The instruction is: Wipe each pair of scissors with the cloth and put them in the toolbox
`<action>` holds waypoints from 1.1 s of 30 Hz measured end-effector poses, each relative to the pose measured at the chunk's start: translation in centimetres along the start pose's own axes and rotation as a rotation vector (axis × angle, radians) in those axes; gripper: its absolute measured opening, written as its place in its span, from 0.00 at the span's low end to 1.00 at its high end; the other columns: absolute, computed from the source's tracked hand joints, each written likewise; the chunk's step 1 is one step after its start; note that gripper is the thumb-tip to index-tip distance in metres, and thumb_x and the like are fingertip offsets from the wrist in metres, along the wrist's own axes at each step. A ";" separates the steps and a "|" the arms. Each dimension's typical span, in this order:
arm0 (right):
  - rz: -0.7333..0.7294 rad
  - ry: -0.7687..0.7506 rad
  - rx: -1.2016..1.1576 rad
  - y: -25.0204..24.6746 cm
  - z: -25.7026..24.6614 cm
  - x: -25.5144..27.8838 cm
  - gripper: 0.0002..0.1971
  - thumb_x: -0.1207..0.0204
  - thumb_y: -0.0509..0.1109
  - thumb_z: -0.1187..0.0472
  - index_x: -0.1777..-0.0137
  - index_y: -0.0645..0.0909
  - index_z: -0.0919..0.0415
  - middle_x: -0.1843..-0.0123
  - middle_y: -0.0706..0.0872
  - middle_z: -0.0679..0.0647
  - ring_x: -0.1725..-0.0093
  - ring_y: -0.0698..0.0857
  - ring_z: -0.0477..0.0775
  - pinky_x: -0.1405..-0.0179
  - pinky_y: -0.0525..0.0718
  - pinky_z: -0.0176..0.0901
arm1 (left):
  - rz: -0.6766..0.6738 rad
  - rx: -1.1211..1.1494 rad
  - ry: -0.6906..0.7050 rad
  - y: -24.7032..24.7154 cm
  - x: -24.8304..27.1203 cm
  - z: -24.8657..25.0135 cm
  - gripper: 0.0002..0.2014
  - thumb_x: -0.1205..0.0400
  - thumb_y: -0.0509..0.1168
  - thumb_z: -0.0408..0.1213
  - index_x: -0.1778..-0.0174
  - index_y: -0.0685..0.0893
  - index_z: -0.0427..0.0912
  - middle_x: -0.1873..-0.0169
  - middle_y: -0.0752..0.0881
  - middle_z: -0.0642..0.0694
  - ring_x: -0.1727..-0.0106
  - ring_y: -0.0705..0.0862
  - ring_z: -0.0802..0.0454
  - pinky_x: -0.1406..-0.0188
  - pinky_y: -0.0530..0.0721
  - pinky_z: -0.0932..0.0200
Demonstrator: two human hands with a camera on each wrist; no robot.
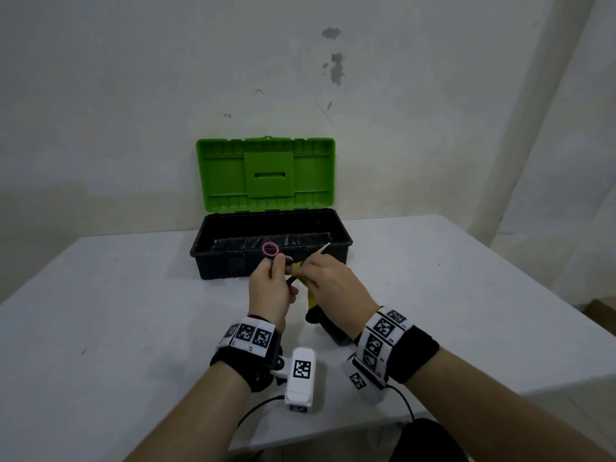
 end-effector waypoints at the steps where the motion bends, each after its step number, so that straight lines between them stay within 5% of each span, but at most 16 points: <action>1: 0.006 0.001 0.017 0.1 0.4 0.2 0.12 0.29 0.74 0.72 0.47 0.88 0.60 0.54 0.85 0.55 0.56 0.82 0.56 0.61 0.85 0.45 | 0.013 0.013 -0.005 -0.1 -0.2 0.0 0.14 0.09 0.55 0.40 0.52 0.82 0.40 0.63 0.83 0.45 0.81 0.75 0.56 0.80 0.73 0.60; 7: -0.035 0.121 0.060 0.5 3.6 1.8 0.06 0.22 0.69 0.69 0.51 0.88 0.65 0.54 0.84 0.57 0.57 0.82 0.60 0.63 0.84 0.55 | 0.054 0.018 0.015 -1.1 -1.0 0.0 0.13 0.09 0.55 0.40 0.51 0.83 0.40 0.64 0.82 0.46 0.78 0.76 0.55 0.80 0.73 0.62; 17: -0.026 0.393 -0.033 -2.6 8.8 2.5 0.08 0.21 0.69 0.64 0.56 0.90 0.62 0.56 0.86 0.54 0.58 0.83 0.54 0.56 0.82 0.47 | 0.128 0.114 0.049 -2.1 -2.4 1.3 0.13 0.09 0.56 0.42 0.54 0.82 0.42 0.65 0.79 0.48 0.80 0.74 0.57 0.82 0.73 0.62; 22: -0.071 0.555 -0.088 -2.3 11.0 1.9 0.08 0.22 0.70 0.64 0.49 0.90 0.59 0.49 0.89 0.54 0.50 0.84 0.51 0.53 0.70 0.28 | 0.098 0.133 0.013 -0.8 -2.2 0.7 0.13 0.09 0.56 0.43 0.52 0.83 0.42 0.63 0.80 0.47 0.79 0.75 0.55 0.81 0.74 0.61; 29: -0.248 0.743 -0.169 -0.1 12.9 1.4 0.11 0.20 0.70 0.57 0.42 0.88 0.58 0.44 0.89 0.56 0.52 0.84 0.50 0.55 0.76 0.34 | 0.074 0.166 -0.075 0.4 -1.7 -0.1 0.13 0.10 0.57 0.43 0.53 0.83 0.40 0.62 0.81 0.45 0.77 0.76 0.54 0.81 0.74 0.61; 33: -0.352 0.749 -0.187 0.6 12.9 1.6 0.17 0.20 0.69 0.54 0.33 0.82 0.56 0.37 0.86 0.55 0.41 0.84 0.54 0.44 0.81 0.40 | 0.081 0.194 -0.112 0.5 -2.0 -0.3 0.14 0.10 0.57 0.44 0.53 0.82 0.40 0.60 0.80 0.44 0.76 0.76 0.55 0.82 0.74 0.63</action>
Point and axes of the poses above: each hand's wrist, its own x-axis away from the middle knuckle, its own y-axis out of the palm, z = x × y, the point moved 5 cm from there along -x, towards the middle knuckle
